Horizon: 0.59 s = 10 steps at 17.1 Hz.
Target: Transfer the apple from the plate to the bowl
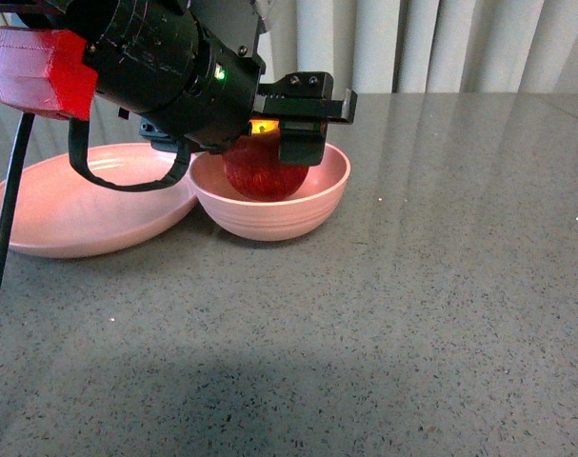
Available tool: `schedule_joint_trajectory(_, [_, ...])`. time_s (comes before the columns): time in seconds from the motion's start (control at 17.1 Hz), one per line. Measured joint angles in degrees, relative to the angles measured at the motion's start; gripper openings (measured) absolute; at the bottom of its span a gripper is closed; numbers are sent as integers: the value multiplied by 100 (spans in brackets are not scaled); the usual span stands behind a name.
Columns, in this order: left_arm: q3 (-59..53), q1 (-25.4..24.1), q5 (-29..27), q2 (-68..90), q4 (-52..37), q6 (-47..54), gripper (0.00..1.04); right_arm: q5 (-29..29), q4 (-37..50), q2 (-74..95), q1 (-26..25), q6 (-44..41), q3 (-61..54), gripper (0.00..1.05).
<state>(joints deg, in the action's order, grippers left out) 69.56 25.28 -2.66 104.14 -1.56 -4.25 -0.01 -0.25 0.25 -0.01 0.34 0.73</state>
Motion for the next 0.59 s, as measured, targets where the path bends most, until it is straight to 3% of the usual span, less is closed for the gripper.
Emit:
schedule_joint_trajectory(0.23, [0, 0, 31, 15, 9, -7, 68, 0, 0, 0, 0, 0, 2, 98])
schedule_joint_trajectory(0.29, [0, 0, 37, 15, -2, -31, 86, 0, 0, 0, 0, 0, 2, 98])
schedule_joint_trajectory(0.35, [4, -17, 57, 15, -4, -33, 97, 0, 0, -2, 0, 0, 2, 98])
schedule_joint_trajectory(0.59, [9, -50, 114, -2, -26, -66, 98, 0, 0, 0, 0, 0, 0, 98])
